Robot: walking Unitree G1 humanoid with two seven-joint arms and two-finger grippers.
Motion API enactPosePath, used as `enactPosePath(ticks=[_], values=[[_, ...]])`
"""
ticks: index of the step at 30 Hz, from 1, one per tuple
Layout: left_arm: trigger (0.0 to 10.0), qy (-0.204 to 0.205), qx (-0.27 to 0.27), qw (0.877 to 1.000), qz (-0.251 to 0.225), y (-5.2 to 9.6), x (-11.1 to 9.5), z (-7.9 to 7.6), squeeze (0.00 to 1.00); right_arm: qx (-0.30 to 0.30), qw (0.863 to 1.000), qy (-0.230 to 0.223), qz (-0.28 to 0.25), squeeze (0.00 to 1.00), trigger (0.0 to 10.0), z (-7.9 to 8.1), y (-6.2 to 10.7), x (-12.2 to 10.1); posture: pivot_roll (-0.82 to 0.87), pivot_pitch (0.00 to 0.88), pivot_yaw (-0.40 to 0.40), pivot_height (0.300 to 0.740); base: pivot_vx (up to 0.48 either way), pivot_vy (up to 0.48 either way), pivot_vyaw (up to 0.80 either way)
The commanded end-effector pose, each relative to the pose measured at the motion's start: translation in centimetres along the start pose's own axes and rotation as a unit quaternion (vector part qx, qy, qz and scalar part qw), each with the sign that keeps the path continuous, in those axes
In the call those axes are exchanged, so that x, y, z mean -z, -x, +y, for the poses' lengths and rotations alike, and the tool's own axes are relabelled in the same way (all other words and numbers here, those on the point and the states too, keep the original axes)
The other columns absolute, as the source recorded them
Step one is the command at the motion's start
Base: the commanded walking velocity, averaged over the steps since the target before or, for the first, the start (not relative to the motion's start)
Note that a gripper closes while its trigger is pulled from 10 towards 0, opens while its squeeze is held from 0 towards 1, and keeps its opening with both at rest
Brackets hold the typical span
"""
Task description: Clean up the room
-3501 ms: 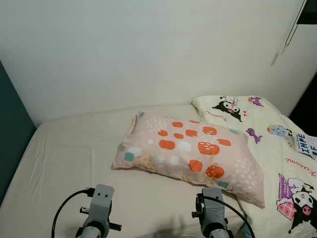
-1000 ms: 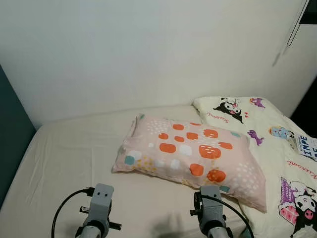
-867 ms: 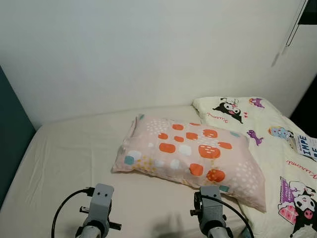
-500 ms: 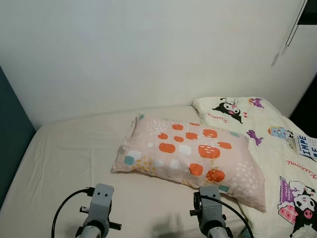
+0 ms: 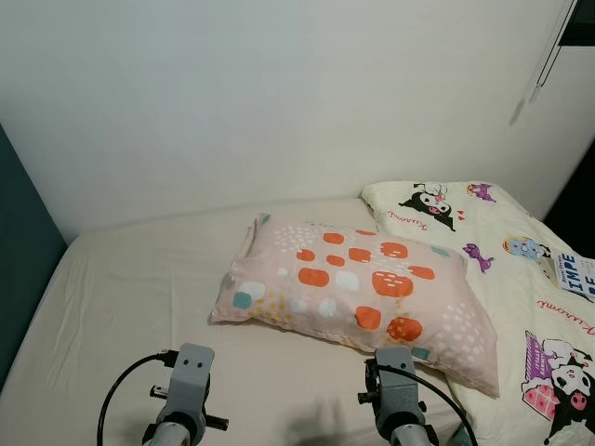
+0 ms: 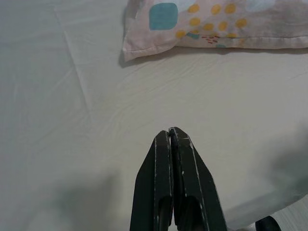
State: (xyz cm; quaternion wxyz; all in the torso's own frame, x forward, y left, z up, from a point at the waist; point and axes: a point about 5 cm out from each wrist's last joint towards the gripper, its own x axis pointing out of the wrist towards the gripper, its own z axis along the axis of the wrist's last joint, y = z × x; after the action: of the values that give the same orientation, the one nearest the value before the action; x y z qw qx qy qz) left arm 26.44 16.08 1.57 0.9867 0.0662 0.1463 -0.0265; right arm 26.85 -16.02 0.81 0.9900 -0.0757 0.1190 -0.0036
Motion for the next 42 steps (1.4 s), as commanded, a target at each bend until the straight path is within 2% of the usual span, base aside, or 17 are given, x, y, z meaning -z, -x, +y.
enactPosePath(ticks=[1,23,27,31,33,42], values=[[10.0,-0.003,0.000,1.000,0.001,0.11,0.13,0.02,0.00,-0.002,1.000,0.006,0.015,0.00,10.0,0.10,0.13,0.55,0.03,0.120,-0.003,0.740,0.000,0.000,0.00],[10.0,-0.010,0.000,1.000,-0.001,0.07,0.03,0.01,0.00,-0.009,1.000,0.020,0.015,0.00,10.0,0.19,-0.03,0.42,0.03,0.115,-0.012,0.740,0.000,0.000,0.00],[10.0,-0.024,0.011,1.000,-0.003,0.13,0.03,-0.26,0.00,-0.012,0.999,0.031,0.014,0.00,10.0,0.27,-0.08,0.34,0.03,0.115,-0.012,0.740,0.000,-0.480,0.80],[10.0,-0.023,0.010,1.000,0.001,0.15,0.11,-0.31,0.00,-0.009,1.000,0.023,0.015,0.00,10.0,0.25,-0.06,0.37,0.03,0.110,-0.010,0.740,0.000,-0.480,0.80],[10.0,-0.009,0.001,1.000,0.006,0.10,0.23,-0.15,0.00,0.000,1.000,0.005,0.013,0.00,10.0,0.05,0.01,0.40,0.03,0.107,-0.010,0.740,0.000,0.000,0.00],[10.0,-0.009,-0.002,1.000,0.007,0.05,0.24,0.10,0.00,-0.001,1.000,0.006,0.014,0.00,10.0,0.06,0.04,0.48,0.03,0.103,-0.009,0.740,0.000,0.000,0.00]])
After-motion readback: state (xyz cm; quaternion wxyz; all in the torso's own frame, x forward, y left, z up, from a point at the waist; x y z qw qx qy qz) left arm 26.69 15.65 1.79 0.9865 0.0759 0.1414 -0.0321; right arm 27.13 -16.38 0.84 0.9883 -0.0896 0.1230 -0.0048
